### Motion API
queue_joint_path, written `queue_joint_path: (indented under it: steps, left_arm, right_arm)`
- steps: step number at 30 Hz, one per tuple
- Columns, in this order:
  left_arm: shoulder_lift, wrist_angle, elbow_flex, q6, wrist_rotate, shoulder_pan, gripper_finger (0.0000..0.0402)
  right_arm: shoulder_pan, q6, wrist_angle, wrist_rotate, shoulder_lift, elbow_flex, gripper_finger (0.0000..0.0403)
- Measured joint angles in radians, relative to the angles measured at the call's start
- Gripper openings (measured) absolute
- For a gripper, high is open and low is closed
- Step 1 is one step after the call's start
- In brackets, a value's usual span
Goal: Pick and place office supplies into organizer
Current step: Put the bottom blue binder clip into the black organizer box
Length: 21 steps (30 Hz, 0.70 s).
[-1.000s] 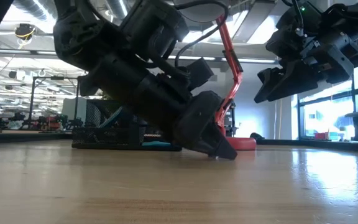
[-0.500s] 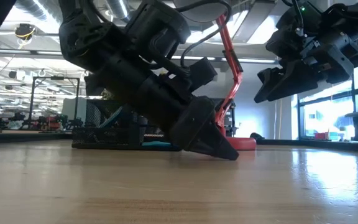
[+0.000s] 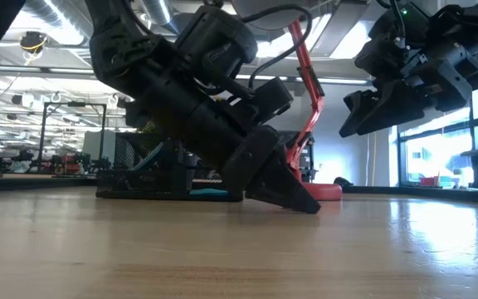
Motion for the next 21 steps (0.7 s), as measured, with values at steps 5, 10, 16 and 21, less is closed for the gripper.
queue_joint_path:
  steps: [5, 10, 16, 21]
  left_arm:
    - [0.0, -0.013, 0.001, -0.006, 0.002, 0.0, 0.0103]
    - [0.0, -0.013, 0.0, -0.006, 0.002, 0.0, 0.0089]
    - [-0.001, -0.012, -0.001, -0.006, -0.002, 0.0, 0.0069]
    - [-0.001, -0.011, -0.002, -0.005, -0.014, -0.007, 0.006]
  right_arm:
    - [0.0, 0.0, 0.0, 0.0, 0.0, 0.0, 0.0195]
    - [0.0, 0.0, 0.0, 0.0, 0.0, 0.0, 0.0195]
    - [0.0, 0.0, 0.0, 0.0, 0.0, 0.0, 0.0195]
    - [0.0, 0.0, 0.0, 0.0, 0.0, 0.0, 0.0195]
